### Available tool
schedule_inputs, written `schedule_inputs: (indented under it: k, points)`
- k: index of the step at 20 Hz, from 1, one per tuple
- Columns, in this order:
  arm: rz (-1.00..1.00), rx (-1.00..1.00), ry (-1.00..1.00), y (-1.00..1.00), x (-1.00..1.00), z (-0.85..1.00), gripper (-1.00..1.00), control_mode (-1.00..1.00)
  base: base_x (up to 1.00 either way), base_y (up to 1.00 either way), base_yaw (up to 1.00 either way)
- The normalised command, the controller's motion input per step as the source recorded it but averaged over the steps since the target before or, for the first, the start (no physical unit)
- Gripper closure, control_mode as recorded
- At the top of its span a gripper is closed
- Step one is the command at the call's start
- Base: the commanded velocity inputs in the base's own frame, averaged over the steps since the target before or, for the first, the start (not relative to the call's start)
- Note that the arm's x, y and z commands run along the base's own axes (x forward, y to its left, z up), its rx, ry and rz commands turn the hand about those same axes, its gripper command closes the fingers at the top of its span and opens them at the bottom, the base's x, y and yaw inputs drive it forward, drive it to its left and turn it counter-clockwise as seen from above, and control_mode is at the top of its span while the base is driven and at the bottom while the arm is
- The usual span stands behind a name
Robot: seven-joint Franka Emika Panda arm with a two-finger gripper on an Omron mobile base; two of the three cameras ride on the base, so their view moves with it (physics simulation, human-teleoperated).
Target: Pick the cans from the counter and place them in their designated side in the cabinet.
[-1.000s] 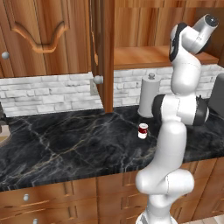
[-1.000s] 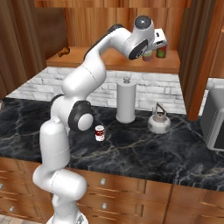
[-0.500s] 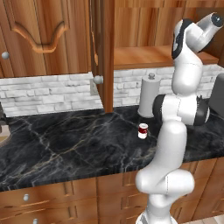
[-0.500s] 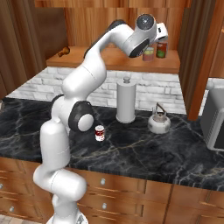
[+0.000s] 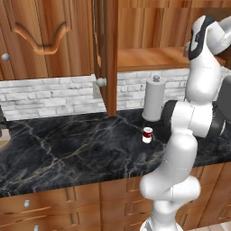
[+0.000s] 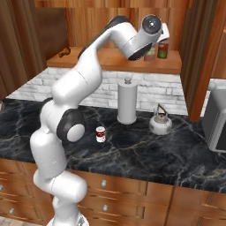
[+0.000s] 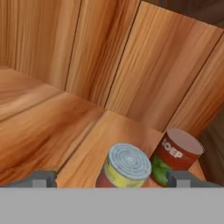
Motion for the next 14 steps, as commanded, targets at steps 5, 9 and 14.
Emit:
schedule_inputs:
  k: [5, 9, 14]
  points:
    - [0.07, -0.03, -0.06, 0.57, -0.69, -0.15, -1.0, -1.0, 0.0, 0.0, 0.0]
    - [0.05, -0.04, -0.06, 0.64, -0.75, -0.11, -1.0, -1.0, 0.0, 0.0, 0.0]
    - [0.03, -0.07, -0.05, 0.59, -0.87, -0.13, -1.0, -1.0, 0.0, 0.0, 0.0]
